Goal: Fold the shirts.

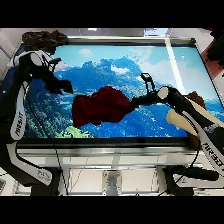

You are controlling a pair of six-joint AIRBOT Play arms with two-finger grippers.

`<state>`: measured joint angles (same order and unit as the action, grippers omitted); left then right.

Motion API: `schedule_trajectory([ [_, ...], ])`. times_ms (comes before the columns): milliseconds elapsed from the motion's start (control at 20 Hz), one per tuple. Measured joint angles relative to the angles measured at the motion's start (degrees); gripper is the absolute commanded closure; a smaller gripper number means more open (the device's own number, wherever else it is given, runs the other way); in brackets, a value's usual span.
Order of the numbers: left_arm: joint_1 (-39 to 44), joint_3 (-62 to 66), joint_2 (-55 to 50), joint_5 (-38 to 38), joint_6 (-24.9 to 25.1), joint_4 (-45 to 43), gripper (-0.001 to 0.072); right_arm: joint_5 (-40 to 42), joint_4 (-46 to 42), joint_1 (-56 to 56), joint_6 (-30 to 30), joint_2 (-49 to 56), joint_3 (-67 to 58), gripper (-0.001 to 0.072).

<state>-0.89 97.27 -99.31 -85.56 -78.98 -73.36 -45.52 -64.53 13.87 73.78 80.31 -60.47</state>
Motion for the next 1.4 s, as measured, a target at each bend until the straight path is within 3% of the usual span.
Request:
schedule_trajectory([
  [350,-0.2,-3.5,-5.2,-0.3,4.5,-0.1,0.0002,0.7,1.0,-0.5,0.4,0.1,0.1,0.0235],
  [400,-0.2,-3.7,-5.8,0.3,4.9,0.1,0.0016,0.8,1.2,-0.5,0.4,0.1,0.1,0.0235],
  [500,-0.2,-3.8,-6.7,1.5,5.6,0.9,0.0158,0.8,1.7,-0.6,0.4,0.1,0.1,0.0235],
  [800,0.8,-4.0,-7.9,5.4,7.8,4.0,0.0189,0.9,2.3,-0.6,0.4,0.1,0.1,0.0235],
  [900,1.3,-4.0,-8.3,6.4,8.1,4.1,0.039,0.9,2.4,-0.6,0.4,0.1,0.1,0.0235],
  [1000,1.7,-4.0,-8.5,6.9,8.3,4.1,0.0699,0.9,2.5,-0.6,0.4,0.1,0.1,0.0235],
  [1400,2.0,-4.0,-8.7,5.9,8.5,4.1,0.0698,-4.0,4.0,-0.6,1.2,3.0,0.1,0.0224],
])
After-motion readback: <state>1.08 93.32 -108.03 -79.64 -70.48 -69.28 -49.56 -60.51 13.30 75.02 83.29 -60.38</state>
